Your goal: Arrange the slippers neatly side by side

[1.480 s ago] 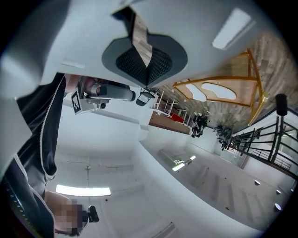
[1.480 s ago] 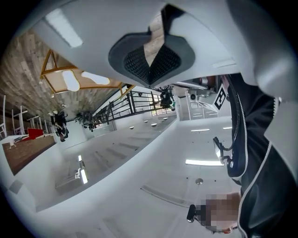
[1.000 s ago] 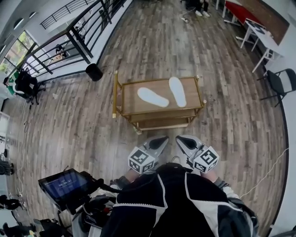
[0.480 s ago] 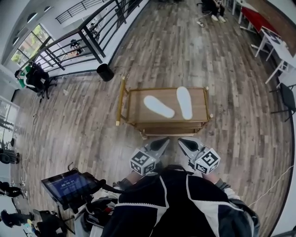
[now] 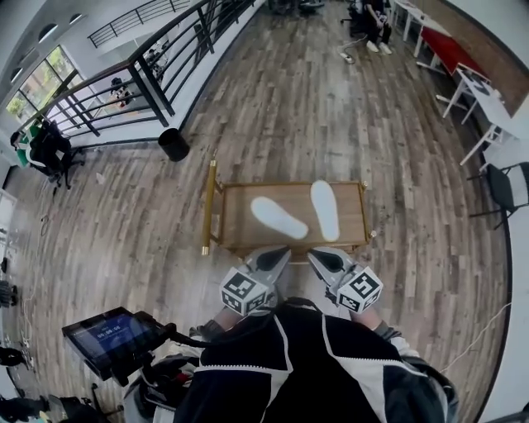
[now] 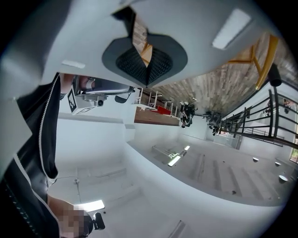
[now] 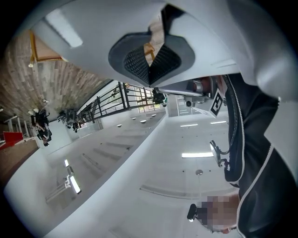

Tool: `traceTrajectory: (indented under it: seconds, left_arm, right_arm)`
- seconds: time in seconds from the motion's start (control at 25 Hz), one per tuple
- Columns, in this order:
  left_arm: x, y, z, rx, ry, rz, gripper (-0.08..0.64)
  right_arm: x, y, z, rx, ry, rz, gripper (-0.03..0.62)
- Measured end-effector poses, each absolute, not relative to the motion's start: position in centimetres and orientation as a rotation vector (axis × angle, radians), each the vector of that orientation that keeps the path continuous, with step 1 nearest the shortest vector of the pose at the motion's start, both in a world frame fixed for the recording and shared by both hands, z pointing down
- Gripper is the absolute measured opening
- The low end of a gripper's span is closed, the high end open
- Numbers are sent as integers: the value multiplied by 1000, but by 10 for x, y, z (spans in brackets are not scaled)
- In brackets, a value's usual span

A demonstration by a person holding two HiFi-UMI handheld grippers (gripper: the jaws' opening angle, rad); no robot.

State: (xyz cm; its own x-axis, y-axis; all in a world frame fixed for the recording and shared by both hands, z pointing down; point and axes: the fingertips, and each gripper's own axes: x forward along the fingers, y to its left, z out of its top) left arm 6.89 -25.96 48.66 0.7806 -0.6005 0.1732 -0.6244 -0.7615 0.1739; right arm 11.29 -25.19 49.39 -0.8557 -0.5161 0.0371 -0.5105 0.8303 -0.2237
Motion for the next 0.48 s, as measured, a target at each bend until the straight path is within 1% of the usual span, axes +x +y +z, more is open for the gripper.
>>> traceTrajectory:
  seconds: [0.24,0.48]
  left_arm:
    - [22,-313,479,2790,-894,131,18]
    - [-6,-337,488,2783,-868,106,18]
  right_arm:
    - [74,-310,484,-957,2960,-322,5]
    - [51,-336,487,-1016,2962,-324,5]
